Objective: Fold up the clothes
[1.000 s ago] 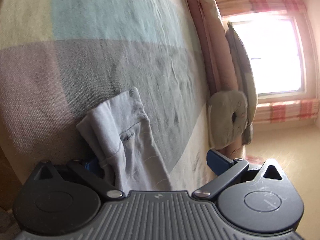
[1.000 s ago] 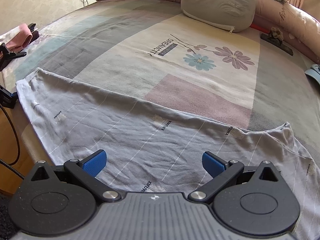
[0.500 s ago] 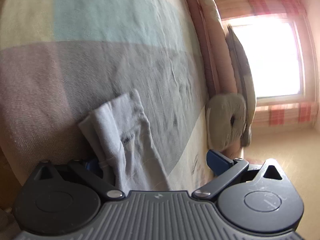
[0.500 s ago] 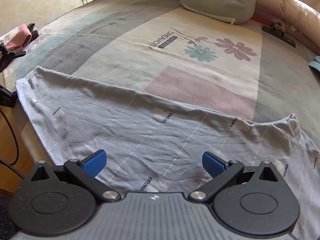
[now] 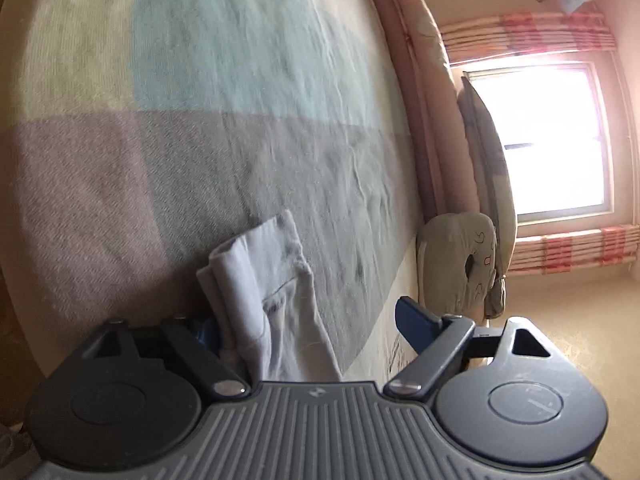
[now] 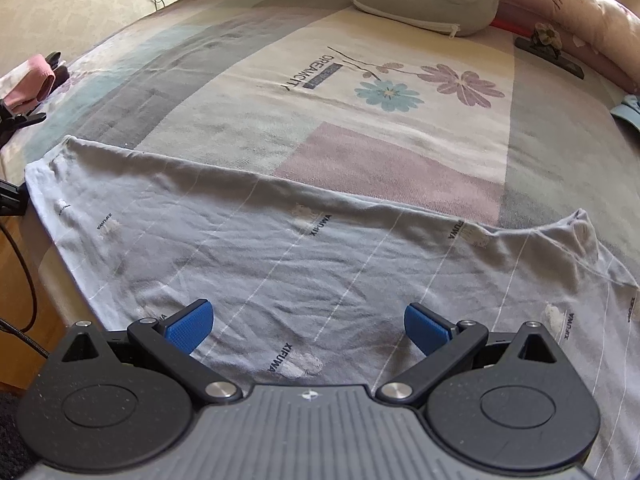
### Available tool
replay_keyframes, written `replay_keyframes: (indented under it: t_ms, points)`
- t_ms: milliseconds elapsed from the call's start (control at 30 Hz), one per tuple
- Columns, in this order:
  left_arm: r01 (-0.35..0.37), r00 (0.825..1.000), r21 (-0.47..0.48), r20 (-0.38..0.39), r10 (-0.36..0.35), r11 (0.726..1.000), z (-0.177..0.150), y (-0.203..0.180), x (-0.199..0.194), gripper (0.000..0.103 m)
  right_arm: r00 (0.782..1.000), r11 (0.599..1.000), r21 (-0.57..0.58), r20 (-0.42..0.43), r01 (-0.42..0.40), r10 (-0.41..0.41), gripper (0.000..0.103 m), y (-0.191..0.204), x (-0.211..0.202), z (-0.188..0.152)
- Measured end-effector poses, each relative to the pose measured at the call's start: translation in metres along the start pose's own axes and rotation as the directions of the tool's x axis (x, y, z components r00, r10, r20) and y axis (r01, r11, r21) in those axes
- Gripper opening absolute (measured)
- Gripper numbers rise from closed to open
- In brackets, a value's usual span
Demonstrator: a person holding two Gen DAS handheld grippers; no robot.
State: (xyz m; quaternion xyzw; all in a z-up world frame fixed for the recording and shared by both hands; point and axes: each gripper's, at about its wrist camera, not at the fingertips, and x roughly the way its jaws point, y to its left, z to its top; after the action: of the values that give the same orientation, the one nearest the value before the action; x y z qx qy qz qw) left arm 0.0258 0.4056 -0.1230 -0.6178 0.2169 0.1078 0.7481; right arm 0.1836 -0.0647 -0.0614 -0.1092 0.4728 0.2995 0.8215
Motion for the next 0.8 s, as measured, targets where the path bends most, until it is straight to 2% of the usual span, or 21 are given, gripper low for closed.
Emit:
replay_keyframes:
  t_ms: [133,333,433,467,567,700,800]
  points:
    - [-0.018,1.0,0.187,0.011,0.016,0.982,-0.013,-0.01,0.004,0.086,1.0,1.0,0.001,0.008,-0.002,0.002,0.103,0.001,-0.001,0.0]
    - [-0.034,0.999,0.162,0.043,0.027,0.986,-0.011,-0.003,0.0,0.07,1.0,1.0,-0.008,0.021,-0.008,0.008,0.103,0.003,-0.003,0.0]
    - [-0.054,0.997,0.192,0.055,0.045,0.98,-0.014,0.002,-0.004,0.051,0.999,1.0,-0.012,0.031,-0.01,0.011,0.103,0.004,-0.006,0.002]
    - [-0.062,0.997,0.19,0.059,0.052,0.98,-0.014,0.005,-0.005,0.041,0.999,1.0,-0.013,0.033,-0.012,0.012,0.103,0.004,-0.006,0.002]
    - [-0.091,0.995,0.141,0.058,0.084,0.986,-0.012,0.013,-0.005,0.018,0.999,1.0,-0.019,0.037,-0.018,0.019,0.103,0.005,-0.006,0.003]
    - [-0.123,0.992,0.162,0.059,0.114,0.979,-0.012,0.006,-0.001,0.017,0.998,0.998,-0.032,0.048,-0.045,0.047,0.103,0.008,-0.009,0.007]
    - [-0.163,0.986,0.221,0.061,0.153,0.962,-0.014,-0.007,-0.001,0.013,0.992,0.994,-0.011,0.058,-0.112,0.112,0.103,0.007,-0.01,0.016]
